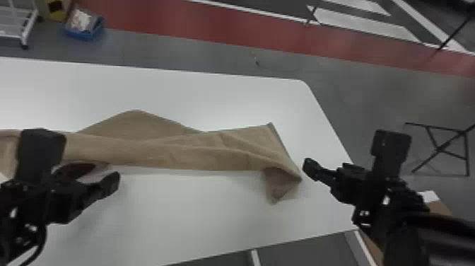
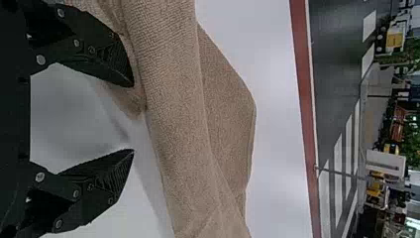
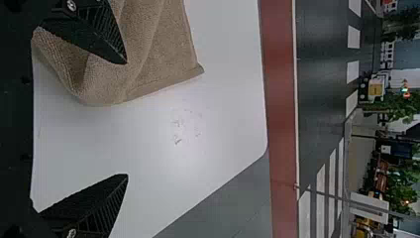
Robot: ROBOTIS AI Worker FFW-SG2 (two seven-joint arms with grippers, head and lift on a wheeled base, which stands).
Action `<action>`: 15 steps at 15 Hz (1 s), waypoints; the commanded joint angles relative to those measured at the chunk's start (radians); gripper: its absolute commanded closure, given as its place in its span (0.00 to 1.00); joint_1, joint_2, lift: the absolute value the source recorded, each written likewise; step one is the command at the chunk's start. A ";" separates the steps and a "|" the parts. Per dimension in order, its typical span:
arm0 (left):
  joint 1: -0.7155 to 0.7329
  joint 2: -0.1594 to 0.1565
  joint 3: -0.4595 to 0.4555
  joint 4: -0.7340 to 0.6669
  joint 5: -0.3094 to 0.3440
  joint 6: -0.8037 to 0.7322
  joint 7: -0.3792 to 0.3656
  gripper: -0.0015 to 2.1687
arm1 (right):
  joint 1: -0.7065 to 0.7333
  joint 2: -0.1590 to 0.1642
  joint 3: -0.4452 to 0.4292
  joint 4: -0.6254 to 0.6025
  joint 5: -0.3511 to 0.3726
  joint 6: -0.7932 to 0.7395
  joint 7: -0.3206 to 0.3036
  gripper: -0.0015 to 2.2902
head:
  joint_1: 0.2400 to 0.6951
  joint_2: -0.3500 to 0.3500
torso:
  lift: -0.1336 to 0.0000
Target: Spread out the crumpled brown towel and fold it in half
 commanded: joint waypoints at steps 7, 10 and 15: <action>-0.009 0.000 0.001 -0.003 -0.002 0.016 -0.008 0.43 | -0.006 0.000 -0.008 0.009 -0.020 -0.001 0.000 0.03 | 1.00 0.00 | 0.07; 0.016 0.002 0.029 -0.047 0.004 0.016 -0.010 0.52 | -0.009 0.000 -0.009 0.018 -0.020 -0.004 0.000 0.03 | 1.00 0.00 | 0.07; 0.071 0.000 0.259 -0.216 0.231 0.157 -0.318 0.53 | -0.014 -0.006 -0.005 0.044 -0.019 -0.001 0.008 0.03 | 1.00 0.00 | 0.07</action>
